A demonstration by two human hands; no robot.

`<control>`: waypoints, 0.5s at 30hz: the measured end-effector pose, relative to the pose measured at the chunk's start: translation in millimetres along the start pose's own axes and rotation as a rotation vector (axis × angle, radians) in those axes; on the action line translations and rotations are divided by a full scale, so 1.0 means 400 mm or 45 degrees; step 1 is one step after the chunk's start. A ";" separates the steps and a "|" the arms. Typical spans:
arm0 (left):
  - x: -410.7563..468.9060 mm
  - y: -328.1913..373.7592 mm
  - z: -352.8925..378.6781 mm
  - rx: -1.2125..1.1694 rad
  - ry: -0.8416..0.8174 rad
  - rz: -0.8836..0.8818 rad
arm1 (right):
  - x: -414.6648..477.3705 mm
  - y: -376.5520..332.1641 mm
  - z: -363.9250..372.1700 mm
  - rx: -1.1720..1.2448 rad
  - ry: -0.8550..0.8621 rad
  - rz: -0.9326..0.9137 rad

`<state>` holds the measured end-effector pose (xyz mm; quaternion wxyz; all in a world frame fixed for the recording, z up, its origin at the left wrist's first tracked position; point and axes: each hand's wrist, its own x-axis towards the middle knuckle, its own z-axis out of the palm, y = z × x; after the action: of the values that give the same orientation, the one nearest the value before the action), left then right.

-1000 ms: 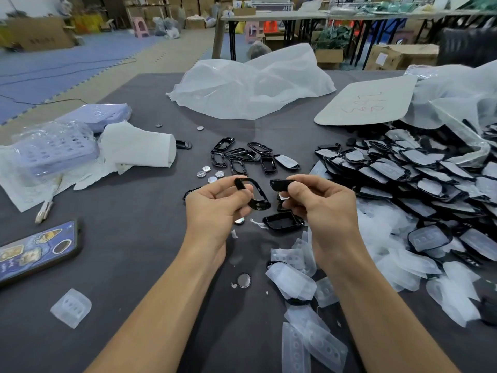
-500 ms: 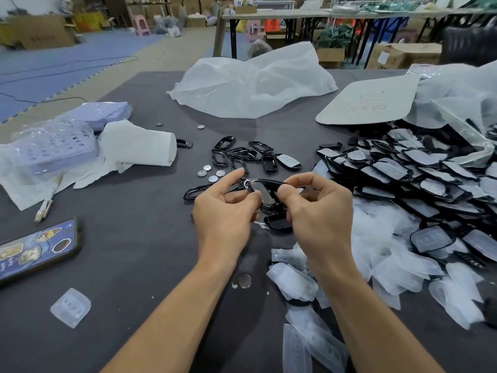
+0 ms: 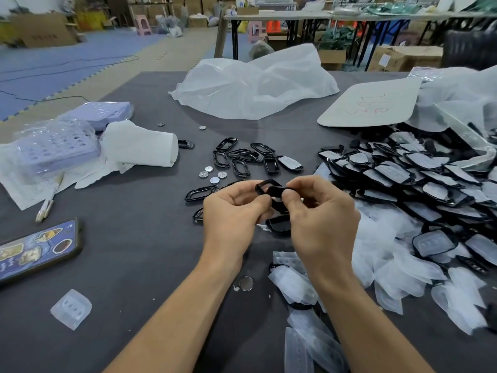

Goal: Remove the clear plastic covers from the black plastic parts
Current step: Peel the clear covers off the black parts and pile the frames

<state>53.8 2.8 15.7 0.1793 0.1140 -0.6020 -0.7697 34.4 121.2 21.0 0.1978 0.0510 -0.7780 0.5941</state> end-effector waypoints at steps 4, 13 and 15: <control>0.002 0.000 0.000 -0.057 0.006 -0.062 | 0.014 0.014 0.000 0.123 0.030 0.140; -0.007 0.005 0.012 -0.088 -0.028 -0.033 | 0.016 0.018 0.010 0.148 0.056 0.192; -0.011 0.005 0.015 -0.104 -0.026 -0.035 | 0.012 0.017 0.011 -0.011 0.072 0.048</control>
<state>55.8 9.5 18.8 0.1669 0.1070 -0.5703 -0.7972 26.7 120.0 15.6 0.2086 0.0188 -0.7755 0.5956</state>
